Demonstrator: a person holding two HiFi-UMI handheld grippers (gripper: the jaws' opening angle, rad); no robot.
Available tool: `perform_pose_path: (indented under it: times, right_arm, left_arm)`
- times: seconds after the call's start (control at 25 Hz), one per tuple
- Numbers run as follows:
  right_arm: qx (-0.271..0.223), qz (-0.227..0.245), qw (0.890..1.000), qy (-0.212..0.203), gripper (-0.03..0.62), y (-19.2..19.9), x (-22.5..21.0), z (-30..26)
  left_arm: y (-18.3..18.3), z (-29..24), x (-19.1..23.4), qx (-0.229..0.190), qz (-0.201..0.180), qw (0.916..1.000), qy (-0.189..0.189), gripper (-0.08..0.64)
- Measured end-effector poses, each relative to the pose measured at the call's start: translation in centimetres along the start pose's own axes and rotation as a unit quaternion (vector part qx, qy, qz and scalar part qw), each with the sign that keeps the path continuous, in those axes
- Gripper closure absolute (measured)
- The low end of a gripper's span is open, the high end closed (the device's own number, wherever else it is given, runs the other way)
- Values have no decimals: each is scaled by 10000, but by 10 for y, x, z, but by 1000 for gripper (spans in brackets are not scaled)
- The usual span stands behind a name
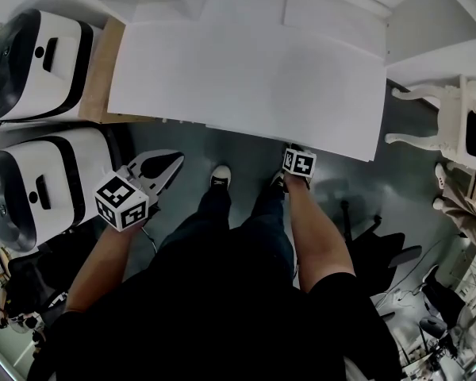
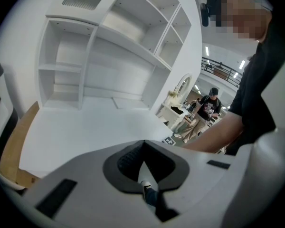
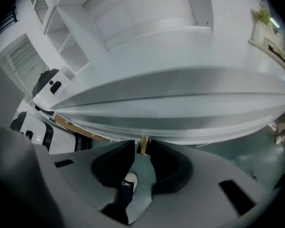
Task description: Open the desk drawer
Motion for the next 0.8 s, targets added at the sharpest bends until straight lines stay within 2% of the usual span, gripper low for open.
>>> perform_pose_path:
  times: [0.28,0.8]
  right_arm:
    - [6,-107,9999,74,504,-1,-2,-2]
    - [195,131,9997,105,512,-1,0,-1]
  left_arm:
    - [5,0,1,25,40,10000,25,552]
    - [6,-2,-6,38,-2,9999,118,552]
Point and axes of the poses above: the fingertips, and each gripper's own axes: z backward along the fingers, x to its left, y out of its underside, the point moved 5 cm from there along z, backward along the fingers, and after that the axes turned 6 degrees about -z, right-handed, at the moved point
